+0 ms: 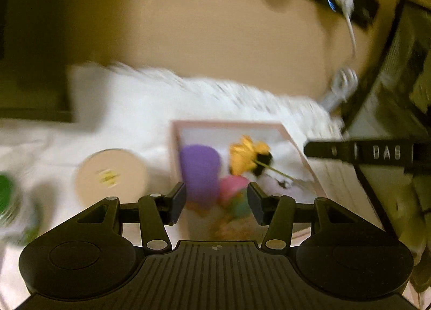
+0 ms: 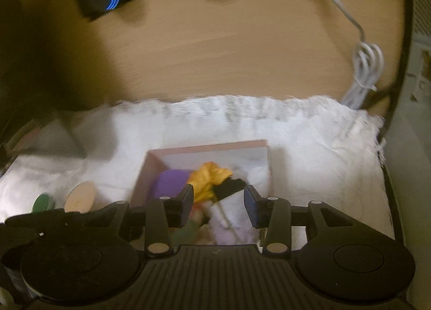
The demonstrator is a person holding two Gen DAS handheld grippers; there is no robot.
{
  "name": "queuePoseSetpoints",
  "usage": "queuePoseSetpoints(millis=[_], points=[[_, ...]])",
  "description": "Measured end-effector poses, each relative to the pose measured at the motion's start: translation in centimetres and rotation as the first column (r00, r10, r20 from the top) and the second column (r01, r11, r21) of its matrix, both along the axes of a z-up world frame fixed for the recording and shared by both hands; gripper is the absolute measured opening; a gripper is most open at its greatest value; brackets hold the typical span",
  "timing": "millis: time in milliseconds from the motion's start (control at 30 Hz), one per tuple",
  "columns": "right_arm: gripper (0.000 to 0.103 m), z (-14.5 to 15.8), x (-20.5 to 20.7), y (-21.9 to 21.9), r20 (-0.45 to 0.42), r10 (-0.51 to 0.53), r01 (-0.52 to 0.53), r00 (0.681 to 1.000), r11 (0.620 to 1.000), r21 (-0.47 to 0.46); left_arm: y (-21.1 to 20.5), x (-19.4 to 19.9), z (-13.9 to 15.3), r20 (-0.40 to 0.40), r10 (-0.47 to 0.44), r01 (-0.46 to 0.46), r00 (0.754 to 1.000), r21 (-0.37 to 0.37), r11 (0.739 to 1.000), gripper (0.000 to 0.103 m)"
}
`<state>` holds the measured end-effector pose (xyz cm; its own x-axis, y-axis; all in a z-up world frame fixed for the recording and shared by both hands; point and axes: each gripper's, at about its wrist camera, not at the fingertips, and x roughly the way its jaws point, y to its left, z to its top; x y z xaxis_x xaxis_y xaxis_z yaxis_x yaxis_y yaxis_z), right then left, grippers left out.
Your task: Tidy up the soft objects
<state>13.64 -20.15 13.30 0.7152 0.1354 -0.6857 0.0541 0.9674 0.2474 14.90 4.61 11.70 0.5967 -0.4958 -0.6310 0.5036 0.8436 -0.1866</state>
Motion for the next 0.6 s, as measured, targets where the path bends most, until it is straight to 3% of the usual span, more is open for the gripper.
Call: queuePoseSetpoints(millis=[100,200,300,467,567,600], points=[[0.042,0.0,-1.8,1.1,0.071,0.145,-0.142,0.987,0.989,-0.051,2.3,-4.4,-0.7,0.088,0.181,-0.179,0.98,-0.028,0.983,0.054],[0.047,-0.8,-3.9,2.2,0.109,0.314,-0.304,0.943,0.948,-0.096,3.2,-8.4,-2.8,0.068,0.29,-0.287,0.955,-0.042,0.957,0.054],[0.049,-2.6,-6.0,3.2,0.11,0.427,-0.415,0.897,0.902,-0.119,2.8,-11.7,-5.4,0.043,0.371,-0.371,0.928,0.008,0.928,0.054],[0.049,-7.5,-7.5,4.1,0.02,0.508,-0.503,0.861,0.857,-0.107,1.9,-14.5,-8.7,0.001,0.476,-0.474,0.88,0.084,0.876,0.054],[0.049,-10.2,-7.5,4.3,-0.024,0.509,-0.509,0.86,0.856,-0.093,1.4,-15.3,-10.2,-0.007,0.527,-0.523,0.85,0.111,0.845,0.054],[0.049,-11.0,-7.4,4.4,-0.033,0.503,-0.504,0.864,0.859,-0.092,1.1,-16.0,-10.5,0.023,0.535,-0.534,0.844,0.109,0.838,0.054]])
